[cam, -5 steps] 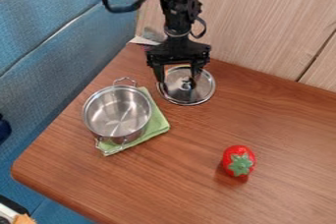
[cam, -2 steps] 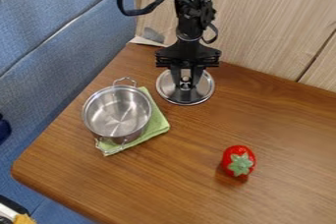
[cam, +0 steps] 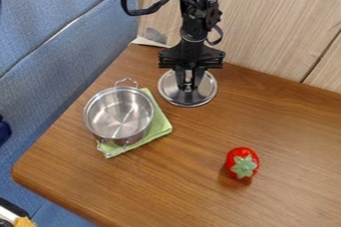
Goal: Moved the lid from the left side of the table to the right side
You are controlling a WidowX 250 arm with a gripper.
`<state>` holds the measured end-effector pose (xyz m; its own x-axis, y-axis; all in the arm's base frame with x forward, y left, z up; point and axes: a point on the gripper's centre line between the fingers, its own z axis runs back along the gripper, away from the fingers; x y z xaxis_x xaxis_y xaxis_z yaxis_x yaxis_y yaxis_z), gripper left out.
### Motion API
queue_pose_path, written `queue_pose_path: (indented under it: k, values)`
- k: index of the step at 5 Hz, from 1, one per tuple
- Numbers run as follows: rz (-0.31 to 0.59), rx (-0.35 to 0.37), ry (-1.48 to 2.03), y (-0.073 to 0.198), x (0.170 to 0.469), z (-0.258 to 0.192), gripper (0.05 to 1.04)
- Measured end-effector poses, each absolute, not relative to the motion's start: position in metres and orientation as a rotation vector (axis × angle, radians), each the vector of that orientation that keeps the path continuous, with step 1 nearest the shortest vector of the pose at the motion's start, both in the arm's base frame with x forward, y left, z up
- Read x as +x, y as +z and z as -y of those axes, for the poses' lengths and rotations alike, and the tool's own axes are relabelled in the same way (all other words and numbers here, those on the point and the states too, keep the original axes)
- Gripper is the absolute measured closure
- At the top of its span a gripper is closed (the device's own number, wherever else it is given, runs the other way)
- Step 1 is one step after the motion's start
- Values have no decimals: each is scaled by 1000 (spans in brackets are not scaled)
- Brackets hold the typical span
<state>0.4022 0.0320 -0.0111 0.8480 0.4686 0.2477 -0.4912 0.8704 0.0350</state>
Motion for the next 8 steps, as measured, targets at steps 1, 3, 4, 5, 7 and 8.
queue_pose_path:
  k: [1,3,4,5,7,8]
  values:
    - [233,110,519,-10,401,-34,799]
    - [294,93,537,22,404,-34,799]
    - [310,70,560,42,403,-31,799]
    - [325,31,536,55,404,-8,799]
    - [367,-57,372,64,415,81,799]
    - [344,-54,308,51,418,110,799]
